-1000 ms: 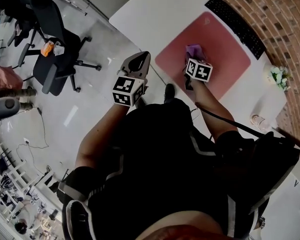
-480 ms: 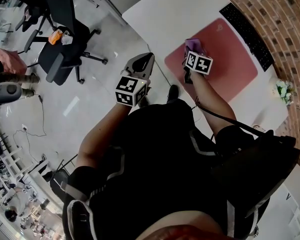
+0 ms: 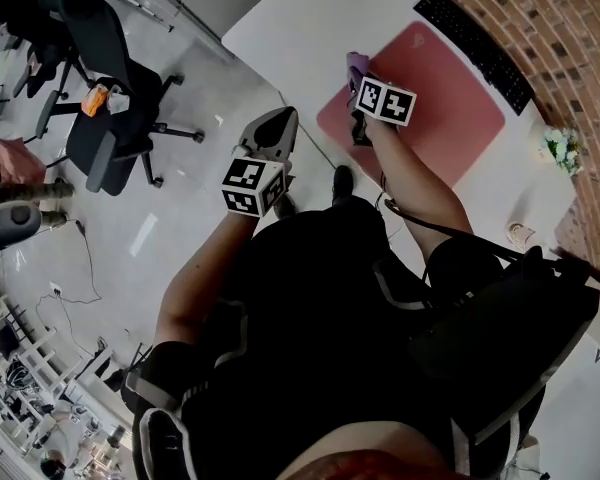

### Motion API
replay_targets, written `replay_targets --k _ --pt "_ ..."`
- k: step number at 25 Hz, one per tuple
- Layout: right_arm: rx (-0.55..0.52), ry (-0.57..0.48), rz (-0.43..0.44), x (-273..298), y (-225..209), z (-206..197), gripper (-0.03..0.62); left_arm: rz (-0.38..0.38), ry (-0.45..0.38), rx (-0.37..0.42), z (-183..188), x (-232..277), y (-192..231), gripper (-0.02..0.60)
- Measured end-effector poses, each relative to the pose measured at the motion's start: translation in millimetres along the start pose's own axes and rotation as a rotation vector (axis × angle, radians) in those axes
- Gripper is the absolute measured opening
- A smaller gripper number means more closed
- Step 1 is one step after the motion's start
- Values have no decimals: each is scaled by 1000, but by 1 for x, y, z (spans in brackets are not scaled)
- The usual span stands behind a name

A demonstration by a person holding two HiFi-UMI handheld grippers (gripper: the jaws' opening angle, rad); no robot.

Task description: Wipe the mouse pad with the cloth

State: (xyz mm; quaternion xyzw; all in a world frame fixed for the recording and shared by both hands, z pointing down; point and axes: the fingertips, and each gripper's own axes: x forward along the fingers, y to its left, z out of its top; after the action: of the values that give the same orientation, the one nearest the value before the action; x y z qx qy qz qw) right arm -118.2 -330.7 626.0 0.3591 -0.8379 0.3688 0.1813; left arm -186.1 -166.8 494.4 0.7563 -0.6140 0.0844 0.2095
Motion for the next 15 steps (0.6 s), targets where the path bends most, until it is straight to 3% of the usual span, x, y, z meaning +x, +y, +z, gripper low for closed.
replay_targets --k 3,7,15 --pt "47 -79 18 -22 4 15 63 -48 -6 13 -1 0 -6 3" --pt "86 -183 -35 -77 -4 36 63 -183 -22 34 7 2 -32 3" --pt "173 -383 -284 -198 -64 36 63 -374 -27 75 9 1 -68 3"
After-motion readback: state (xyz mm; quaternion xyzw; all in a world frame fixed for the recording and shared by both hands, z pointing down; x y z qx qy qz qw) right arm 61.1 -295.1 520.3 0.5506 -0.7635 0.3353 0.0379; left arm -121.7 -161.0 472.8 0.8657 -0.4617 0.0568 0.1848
